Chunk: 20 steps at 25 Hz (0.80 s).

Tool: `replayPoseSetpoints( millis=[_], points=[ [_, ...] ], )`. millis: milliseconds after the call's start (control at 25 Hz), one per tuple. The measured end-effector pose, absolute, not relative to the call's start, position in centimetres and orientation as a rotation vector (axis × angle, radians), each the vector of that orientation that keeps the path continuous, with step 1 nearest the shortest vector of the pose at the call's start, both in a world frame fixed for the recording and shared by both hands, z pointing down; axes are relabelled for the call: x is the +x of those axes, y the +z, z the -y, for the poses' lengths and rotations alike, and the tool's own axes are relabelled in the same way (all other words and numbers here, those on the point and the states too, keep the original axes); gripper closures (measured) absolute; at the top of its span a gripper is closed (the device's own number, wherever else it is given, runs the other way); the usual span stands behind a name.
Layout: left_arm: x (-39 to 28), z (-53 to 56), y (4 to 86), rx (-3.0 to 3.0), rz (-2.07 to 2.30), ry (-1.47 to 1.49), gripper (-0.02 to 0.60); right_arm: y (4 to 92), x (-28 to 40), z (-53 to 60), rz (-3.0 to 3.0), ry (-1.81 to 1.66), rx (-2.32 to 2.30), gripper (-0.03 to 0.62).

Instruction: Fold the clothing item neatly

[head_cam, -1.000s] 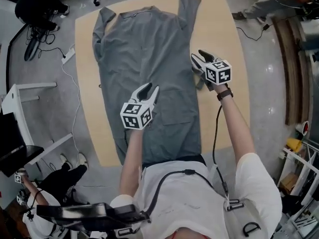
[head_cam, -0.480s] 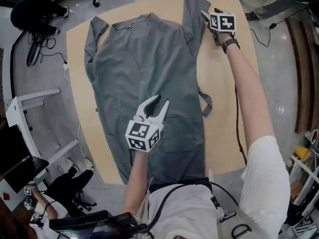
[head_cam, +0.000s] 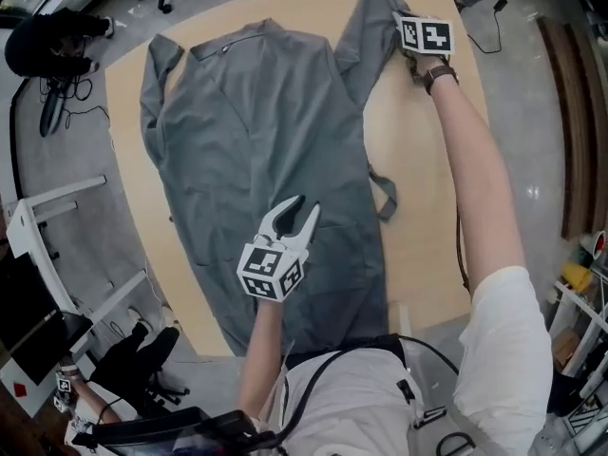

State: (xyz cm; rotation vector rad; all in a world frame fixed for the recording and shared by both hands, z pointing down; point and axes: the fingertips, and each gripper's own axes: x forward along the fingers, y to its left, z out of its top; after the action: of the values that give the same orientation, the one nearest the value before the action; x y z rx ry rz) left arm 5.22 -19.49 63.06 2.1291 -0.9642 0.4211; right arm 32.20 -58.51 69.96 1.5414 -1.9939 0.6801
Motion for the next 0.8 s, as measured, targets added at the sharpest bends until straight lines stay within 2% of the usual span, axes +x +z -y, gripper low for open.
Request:
replayPoseSetpoints(
  millis=[80,280,440,640,800],
  points=[
    [5.7,19.5,62.5,2.137,0.957,0.394,0.451,68.4,36.0,56.1,2.031,0.842,1.702,0.568],
    [4.7,19.8,60.5,2.166,0.981,0.352,0.451,63.0,44.9,47.6,1.997,0.951,2.053,0.568],
    [2.6,19.9,58.8,2.156,1.034,0.295,0.451,60.1,47.7,41.8,1.936,0.997,2.201,0.567],
    [-0.1,18.5,56.3,2.147,1.103,0.227,0.451,55.3,45.6,38.8,2.052,0.931,2.226,0.567],
    [-2.8,16.8,55.2,2.121,1.159,0.189,0.451,49.6,37.1,39.6,2.313,0.720,1.966,0.566]
  ],
)
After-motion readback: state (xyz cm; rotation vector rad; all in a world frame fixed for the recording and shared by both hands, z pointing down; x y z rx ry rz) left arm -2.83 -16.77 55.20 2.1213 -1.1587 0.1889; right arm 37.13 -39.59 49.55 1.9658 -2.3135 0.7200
